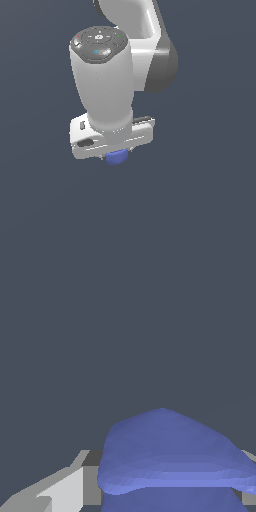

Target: Pick up the object and move it to a goal position.

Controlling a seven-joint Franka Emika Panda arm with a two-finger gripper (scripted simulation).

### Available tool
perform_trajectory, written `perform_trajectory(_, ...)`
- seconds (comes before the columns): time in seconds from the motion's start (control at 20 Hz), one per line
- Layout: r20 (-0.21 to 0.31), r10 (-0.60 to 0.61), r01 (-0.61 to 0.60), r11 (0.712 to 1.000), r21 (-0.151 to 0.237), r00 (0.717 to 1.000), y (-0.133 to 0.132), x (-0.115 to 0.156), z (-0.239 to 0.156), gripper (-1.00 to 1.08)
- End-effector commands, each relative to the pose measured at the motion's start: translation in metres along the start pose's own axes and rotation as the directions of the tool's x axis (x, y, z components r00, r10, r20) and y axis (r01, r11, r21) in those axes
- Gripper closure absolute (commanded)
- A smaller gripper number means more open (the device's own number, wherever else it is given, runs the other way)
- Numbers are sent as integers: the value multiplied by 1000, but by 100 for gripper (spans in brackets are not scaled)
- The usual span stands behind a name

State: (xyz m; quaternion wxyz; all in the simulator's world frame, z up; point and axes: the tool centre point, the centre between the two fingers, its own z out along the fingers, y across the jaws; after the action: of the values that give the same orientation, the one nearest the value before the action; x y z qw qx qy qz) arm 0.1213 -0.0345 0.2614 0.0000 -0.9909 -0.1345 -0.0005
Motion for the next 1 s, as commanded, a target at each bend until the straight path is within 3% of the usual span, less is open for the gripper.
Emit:
perform_trajectory(0.0, 1, 0, 0, 1000, 0, 1000, 1, 3, -23, 108)
perform_trajectory(0.4, 1, 0, 0, 1000, 0, 1000, 5, 11, -67, 108)
perform_trajectory(0.95, 1, 0, 0, 1000, 0, 1000, 7, 15, -86, 108)
